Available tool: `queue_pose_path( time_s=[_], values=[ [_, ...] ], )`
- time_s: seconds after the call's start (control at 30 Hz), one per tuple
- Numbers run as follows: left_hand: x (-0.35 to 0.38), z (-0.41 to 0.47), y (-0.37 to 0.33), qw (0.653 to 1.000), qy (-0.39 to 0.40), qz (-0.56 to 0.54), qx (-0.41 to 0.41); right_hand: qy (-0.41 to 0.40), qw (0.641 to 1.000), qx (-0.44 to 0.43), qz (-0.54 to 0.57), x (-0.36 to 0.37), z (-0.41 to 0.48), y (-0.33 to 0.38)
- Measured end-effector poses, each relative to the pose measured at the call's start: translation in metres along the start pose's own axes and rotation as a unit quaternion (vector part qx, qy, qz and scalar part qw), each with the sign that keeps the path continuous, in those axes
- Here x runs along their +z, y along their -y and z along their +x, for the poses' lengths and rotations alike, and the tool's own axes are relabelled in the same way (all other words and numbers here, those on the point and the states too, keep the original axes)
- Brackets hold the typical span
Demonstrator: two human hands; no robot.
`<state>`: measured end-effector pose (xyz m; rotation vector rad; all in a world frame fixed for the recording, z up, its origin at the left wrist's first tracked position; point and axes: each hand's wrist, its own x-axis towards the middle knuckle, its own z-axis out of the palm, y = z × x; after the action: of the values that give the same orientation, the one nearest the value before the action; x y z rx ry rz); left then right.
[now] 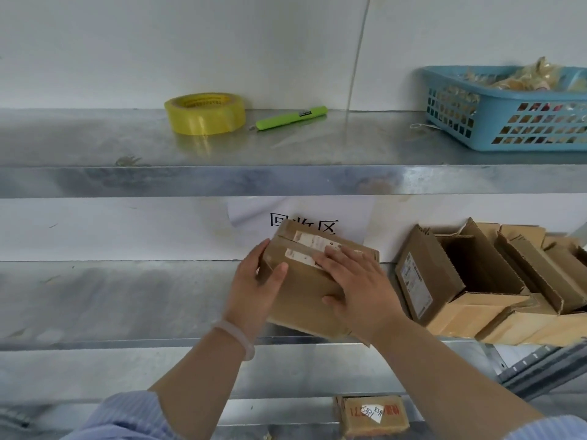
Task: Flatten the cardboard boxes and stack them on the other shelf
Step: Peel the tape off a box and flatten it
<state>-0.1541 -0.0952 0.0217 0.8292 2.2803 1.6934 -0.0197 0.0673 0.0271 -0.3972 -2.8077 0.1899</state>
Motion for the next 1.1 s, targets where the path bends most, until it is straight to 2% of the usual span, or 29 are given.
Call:
queue_pose_path(
  time_s=[0.07, 0.2, 0.3, 0.43, 0.73, 1.0, 1.1],
  values=[
    [-0.002, -0.001, 0.006, 1.000, -0.022, -0.001, -0.020, 0.015, 0.999, -0.020, -0.038, 0.002, 0.008, 0.000],
    [-0.004, -0.005, 0.020, 0.997, -0.020, 0.010, -0.072, 0.078, 0.997, -0.017, -0.021, 0.013, 0.015, 0.003],
    [-0.005, -0.008, 0.026, 0.996, -0.020, 0.035, -0.076, 0.078, 0.997, -0.006, -0.004, 0.018, 0.018, 0.004],
    [-0.007, -0.005, 0.029, 0.992, -0.060, 0.078, -0.080, 0.113, 0.993, -0.029, -0.010, 0.021, 0.025, 0.005],
    [-0.006, -0.008, 0.045, 0.978, -0.060, 0.198, -0.029, 0.078, 0.994, -0.076, -0.010, 0.049, 0.022, -0.002],
    [-0.013, -0.002, 0.063, 0.975, -0.016, 0.217, 0.036, -0.027, 0.999, -0.029, -0.006, 0.063, 0.032, 0.019],
    [-0.017, 0.013, 0.065, 0.975, -0.012, 0.215, 0.056, 0.005, 0.998, -0.037, -0.049, 0.067, 0.040, 0.029]
  ],
)
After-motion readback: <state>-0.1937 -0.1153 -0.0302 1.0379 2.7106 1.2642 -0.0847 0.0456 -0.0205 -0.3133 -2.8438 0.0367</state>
